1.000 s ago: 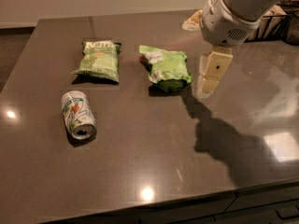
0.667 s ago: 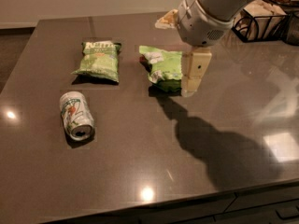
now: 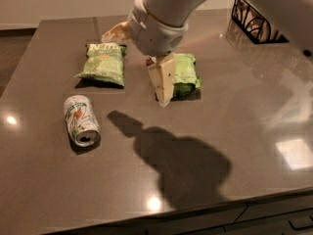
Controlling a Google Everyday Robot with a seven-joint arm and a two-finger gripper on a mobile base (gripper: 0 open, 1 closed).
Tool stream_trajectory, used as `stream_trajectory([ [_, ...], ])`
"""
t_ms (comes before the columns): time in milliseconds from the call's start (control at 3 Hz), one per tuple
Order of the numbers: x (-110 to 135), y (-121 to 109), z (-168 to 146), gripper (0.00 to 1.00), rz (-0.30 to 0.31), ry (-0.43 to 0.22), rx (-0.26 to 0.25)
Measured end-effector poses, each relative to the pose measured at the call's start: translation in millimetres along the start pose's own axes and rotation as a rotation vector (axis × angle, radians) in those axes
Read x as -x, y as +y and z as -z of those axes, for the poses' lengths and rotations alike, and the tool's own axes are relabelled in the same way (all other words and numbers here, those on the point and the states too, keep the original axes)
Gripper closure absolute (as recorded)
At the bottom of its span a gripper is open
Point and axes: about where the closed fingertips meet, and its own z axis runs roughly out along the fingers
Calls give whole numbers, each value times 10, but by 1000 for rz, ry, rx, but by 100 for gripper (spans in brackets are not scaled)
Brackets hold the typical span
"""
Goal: Place 7up can upright
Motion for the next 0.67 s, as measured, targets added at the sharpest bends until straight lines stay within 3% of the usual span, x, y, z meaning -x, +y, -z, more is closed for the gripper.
stream_trajectory([
  [333,324,-151,-179,0,193,-39,40],
  [667,689,-224,-518,0,459,-56,91],
])
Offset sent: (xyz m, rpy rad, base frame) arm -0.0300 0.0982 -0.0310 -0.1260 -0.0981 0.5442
